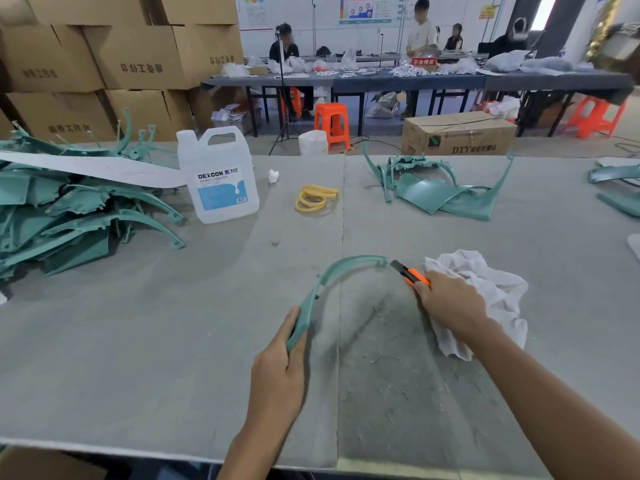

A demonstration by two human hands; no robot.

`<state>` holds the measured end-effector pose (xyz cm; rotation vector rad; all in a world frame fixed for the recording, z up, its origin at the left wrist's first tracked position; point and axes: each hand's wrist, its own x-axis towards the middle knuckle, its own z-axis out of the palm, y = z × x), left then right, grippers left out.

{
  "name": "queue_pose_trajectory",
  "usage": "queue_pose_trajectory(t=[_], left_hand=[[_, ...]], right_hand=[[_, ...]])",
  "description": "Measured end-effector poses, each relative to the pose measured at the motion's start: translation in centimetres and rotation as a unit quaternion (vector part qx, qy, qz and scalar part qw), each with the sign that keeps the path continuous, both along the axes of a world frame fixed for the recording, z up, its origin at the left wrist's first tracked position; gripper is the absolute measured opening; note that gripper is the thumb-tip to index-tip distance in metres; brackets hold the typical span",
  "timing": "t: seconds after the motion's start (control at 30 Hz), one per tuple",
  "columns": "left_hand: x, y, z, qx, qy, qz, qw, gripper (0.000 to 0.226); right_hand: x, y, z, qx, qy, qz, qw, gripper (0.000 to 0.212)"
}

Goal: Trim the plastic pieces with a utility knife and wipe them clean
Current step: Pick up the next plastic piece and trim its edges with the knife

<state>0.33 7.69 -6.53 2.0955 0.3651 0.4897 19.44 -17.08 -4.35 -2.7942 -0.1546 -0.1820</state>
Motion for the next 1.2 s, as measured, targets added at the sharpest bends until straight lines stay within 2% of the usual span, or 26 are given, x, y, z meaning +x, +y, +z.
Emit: queue_pose_trajectory(t=[0.1, 0.2, 0.4, 0.53, 0.63, 0.7, 0.77, 0.83, 0.9, 1.03, 1.1, 1.2], left_hand=[[-0.1, -0.1, -0.2, 0.011, 0.008, -0.007, 1.000, 0.060], [0.1, -0.1, -0.3, -0.001, -0.002, 0.004, 1.000, 0.059], [0.5, 0.2, -0.7, -0.056, -0.039, 0.042, 0.997, 0.059], [0.5, 0.2, -0.3, -0.097, -0.064, 0.050, 0.992, 0.049], [0.6, 0.4, -0.5, -0.113, -0.078, 0.085, 0.987, 0.040], [0.8, 0.7, -0.8, -0.116, -0.078, 0.112, 0.984, 0.041], [0.9, 0.8, -1.1, -0.107, -0.065, 0.112, 0.986, 0.040], [1.0, 0.7, -1.5, -0.099, -0.062, 0.105, 0.988, 0.045], [0.9, 0.7, -1.7, -0.095, -0.064, 0.102, 0.988, 0.054], [1.1, 0.8, -1.7, -0.098, -0.060, 0.112, 0.987, 0.046], [1.1, 0.6, -1.6, -0.085, -0.066, 0.095, 0.990, 0.055], [0.9, 0.5, -1.5, -0.074, -0.073, 0.091, 0.990, 0.053]], right_hand=[[-1.3, 0.8, 1.3, 0.122, 0.017, 0.008, 0.992, 0.031], [-4.8, 3.1, 2.7, 0.232, 0.043, 0.070, 0.969, 0.033], [-10.9, 7.8, 2.7, 0.283, 0.069, 0.240, 0.926, 0.018], [-12.2, 9.3, 2.7, 0.293, 0.060, 0.292, 0.909, 0.033], [-11.1, 9.6, 2.1, 0.238, 0.022, 0.262, 0.935, 0.039], [-9.0, 9.2, 1.3, 0.179, 0.015, 0.200, 0.963, 0.034], [-6.6, 8.1, 0.6, 0.140, 0.044, 0.120, 0.982, 0.030], [-4.5, 6.6, 0.5, 0.163, 0.050, 0.033, 0.985, 0.031], [-3.5, 5.0, 0.5, 0.209, 0.013, -0.010, 0.978, 0.028], [-4.5, 4.4, 1.6, 0.256, 0.004, 0.012, 0.967, 0.031], [-5.8, 5.0, 2.3, 0.266, -0.019, 0.035, 0.963, 0.029], [-8.2, 6.9, 3.5, 0.259, -0.004, 0.146, 0.955, 0.022]])
